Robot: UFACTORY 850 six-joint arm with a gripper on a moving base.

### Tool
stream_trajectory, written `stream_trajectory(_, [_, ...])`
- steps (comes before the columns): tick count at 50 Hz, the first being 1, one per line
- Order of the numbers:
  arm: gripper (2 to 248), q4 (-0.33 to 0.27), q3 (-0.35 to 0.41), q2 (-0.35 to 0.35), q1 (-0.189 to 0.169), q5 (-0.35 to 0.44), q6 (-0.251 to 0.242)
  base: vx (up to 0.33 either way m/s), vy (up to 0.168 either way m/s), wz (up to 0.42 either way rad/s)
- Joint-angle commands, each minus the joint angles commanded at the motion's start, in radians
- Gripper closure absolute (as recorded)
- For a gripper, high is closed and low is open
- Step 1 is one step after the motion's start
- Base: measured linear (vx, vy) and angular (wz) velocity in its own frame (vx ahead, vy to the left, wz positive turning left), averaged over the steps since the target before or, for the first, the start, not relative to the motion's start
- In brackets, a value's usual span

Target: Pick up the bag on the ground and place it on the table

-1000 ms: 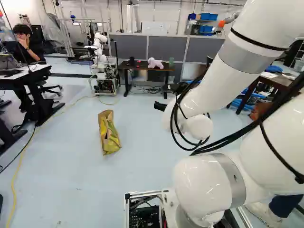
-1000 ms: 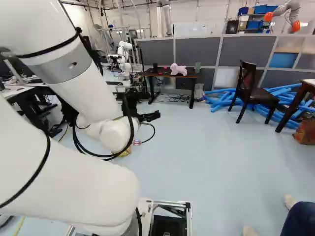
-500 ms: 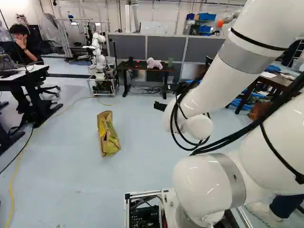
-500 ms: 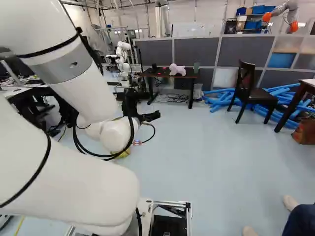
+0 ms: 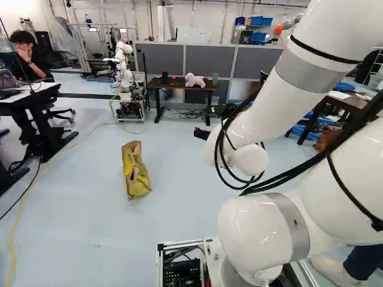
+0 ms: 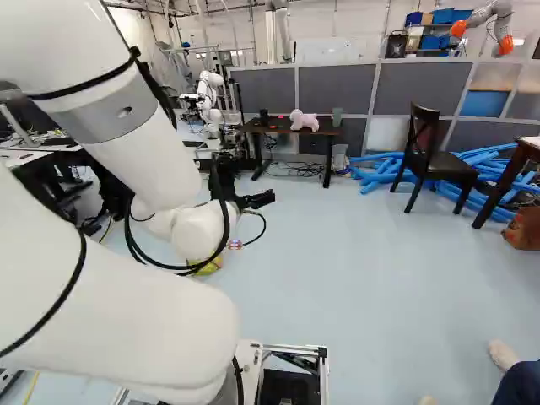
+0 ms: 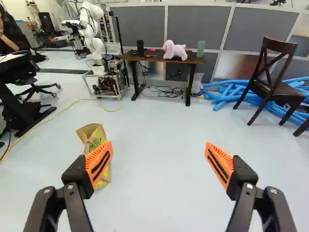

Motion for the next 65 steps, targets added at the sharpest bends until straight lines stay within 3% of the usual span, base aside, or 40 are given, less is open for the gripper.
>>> stream_trajectory(21, [3, 0.000, 0.000, 0.000, 0.000, 0.000, 0.000, 0.077, 0.007, 0.016])
stream_trajectory(65, [3, 0.000, 0.000, 0.000, 0.000, 0.000, 0.000, 0.077, 0.035, 0.161])
